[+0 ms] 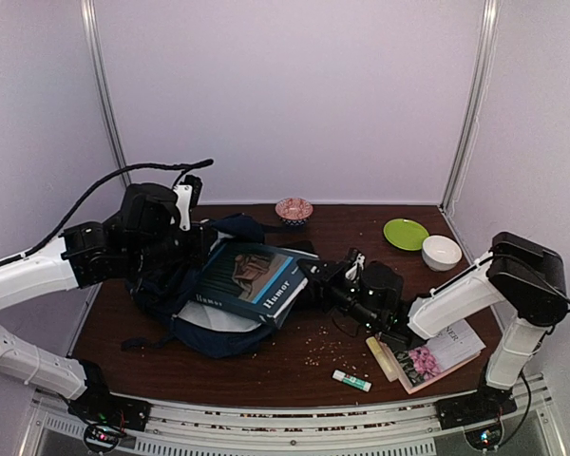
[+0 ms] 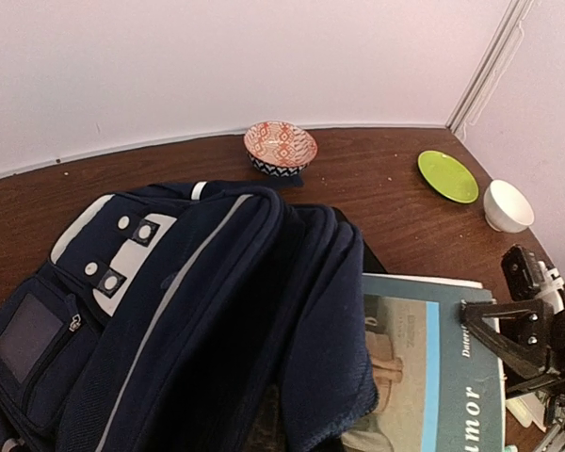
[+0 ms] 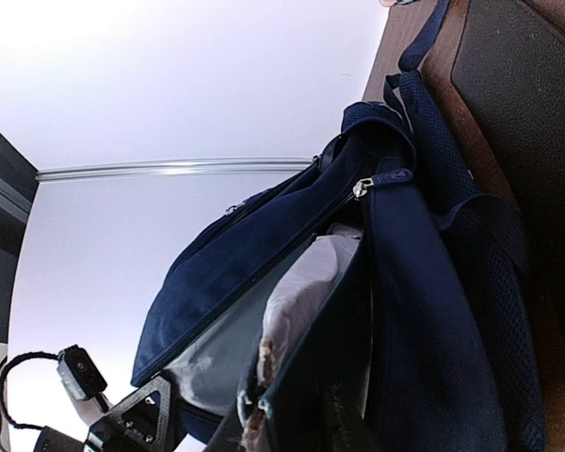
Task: Pack the student bag
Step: Place the book in the student bag, then pick up the book from the center of the board.
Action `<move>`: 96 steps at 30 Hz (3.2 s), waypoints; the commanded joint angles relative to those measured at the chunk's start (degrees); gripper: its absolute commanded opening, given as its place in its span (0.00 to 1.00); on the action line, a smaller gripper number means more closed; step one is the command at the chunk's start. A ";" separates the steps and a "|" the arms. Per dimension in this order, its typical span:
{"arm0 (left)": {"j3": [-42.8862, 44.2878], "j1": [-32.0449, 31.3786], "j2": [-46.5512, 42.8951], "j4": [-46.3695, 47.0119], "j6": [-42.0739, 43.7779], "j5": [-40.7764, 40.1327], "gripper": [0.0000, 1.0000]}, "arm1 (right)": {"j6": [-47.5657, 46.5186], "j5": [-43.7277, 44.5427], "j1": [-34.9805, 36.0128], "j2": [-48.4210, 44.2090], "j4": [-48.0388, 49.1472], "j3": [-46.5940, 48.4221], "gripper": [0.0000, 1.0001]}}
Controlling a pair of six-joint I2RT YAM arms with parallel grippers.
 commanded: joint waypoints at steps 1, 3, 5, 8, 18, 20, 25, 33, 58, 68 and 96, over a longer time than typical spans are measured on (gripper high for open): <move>4.25 -1.25 -2.51 5.83 0.17 1.78 0.00 | 2.44 3.20 0.73 3.35 6.79 6.28 0.19; 5.75 -1.49 -2.43 4.34 1.14 2.06 0.00 | 2.91 2.53 0.86 5.44 6.77 8.29 0.19; 7.18 -1.52 -2.49 2.50 1.67 2.43 0.00 | 3.43 2.40 0.80 7.11 6.85 9.81 0.19; 8.58 -1.52 -2.81 1.36 2.38 6.15 0.00 | 4.13 1.89 0.77 8.95 6.28 12.06 0.19; 8.66 -1.96 -2.29 2.32 -2.77 15.96 0.00 | 2.48 -3.86 0.45 12.48 -9.74 25.25 0.18; 8.44 -2.05 -2.03 3.54 -3.02 16.16 0.00 | 2.16 -5.01 0.42 13.65 -13.77 28.39 0.18; 8.85 -2.18 -0.75 7.08 -3.20 17.89 0.00 | 2.08 -8.43 0.86 17.11 -21.71 34.65 0.18; 10.03 -2.57 1.35 10.60 -2.05 21.10 0.00 | 0.26 -13.97 1.47 22.38 -30.51 43.67 0.18; 3.66 0.38 -7.40 4.19 0.68 4.07 0.00 | -10.99 -24.80 -1.28 14.22 -37.71 39.48 0.69; 1.65 2.35 -7.99 4.25 0.38 4.05 0.00 | -24.03 -25.00 -3.17 6.16 -50.28 39.34 0.77; -7.54 2.93 -19.52 -4.78 6.05 -5.81 0.00 | -47.67 -8.20 -6.84 -16.09 -69.29 27.99 0.70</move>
